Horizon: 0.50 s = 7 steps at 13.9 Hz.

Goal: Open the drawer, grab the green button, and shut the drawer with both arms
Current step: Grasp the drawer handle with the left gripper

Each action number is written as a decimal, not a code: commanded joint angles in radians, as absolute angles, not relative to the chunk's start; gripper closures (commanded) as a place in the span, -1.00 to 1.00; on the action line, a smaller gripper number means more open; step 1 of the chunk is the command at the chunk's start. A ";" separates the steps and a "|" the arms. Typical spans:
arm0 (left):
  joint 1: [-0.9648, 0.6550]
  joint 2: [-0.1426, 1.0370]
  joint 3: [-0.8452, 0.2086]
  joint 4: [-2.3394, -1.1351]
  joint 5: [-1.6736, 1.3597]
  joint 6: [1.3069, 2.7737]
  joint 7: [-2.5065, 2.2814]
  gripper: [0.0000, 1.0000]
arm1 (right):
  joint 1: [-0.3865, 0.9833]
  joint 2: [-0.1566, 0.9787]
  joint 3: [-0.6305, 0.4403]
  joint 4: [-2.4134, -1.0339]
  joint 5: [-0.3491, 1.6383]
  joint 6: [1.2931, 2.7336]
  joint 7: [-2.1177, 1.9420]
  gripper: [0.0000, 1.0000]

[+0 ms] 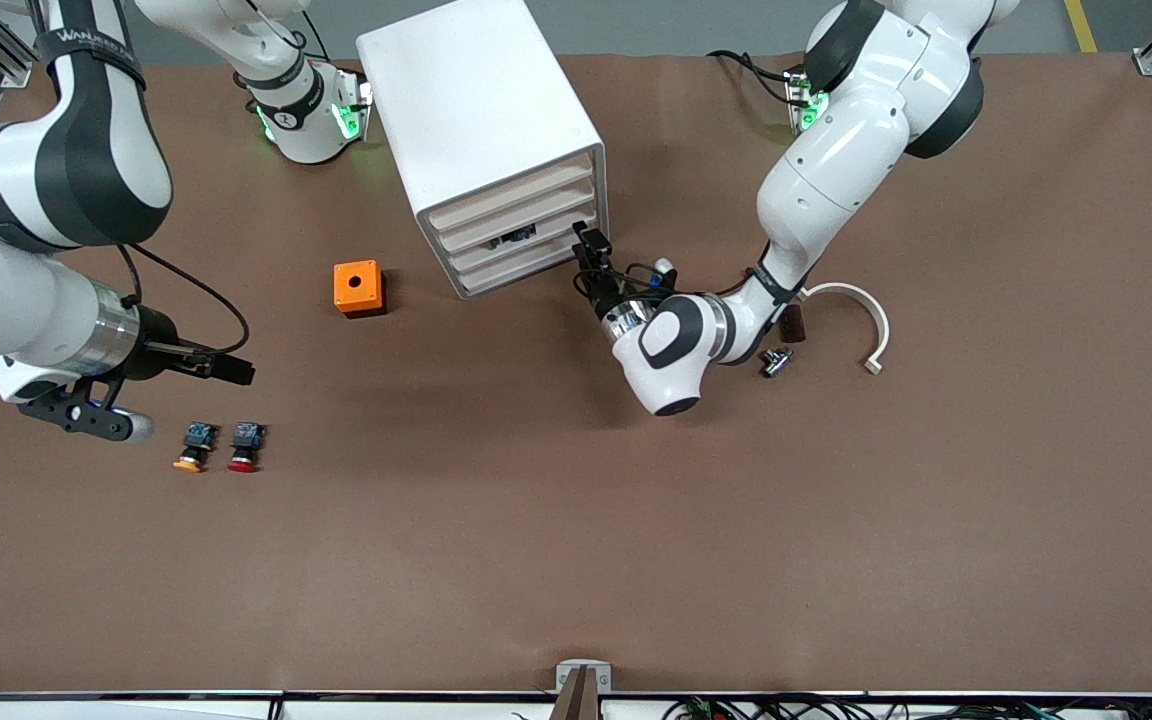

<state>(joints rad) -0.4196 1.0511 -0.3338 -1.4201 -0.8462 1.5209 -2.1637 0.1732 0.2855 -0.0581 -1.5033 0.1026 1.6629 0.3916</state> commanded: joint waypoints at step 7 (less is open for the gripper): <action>-0.483 1.052 -0.337 -1.433 -0.867 1.508 -2.180 0.43 | 0.235 0.267 -0.060 -1.502 0.118 1.646 0.534 -1.00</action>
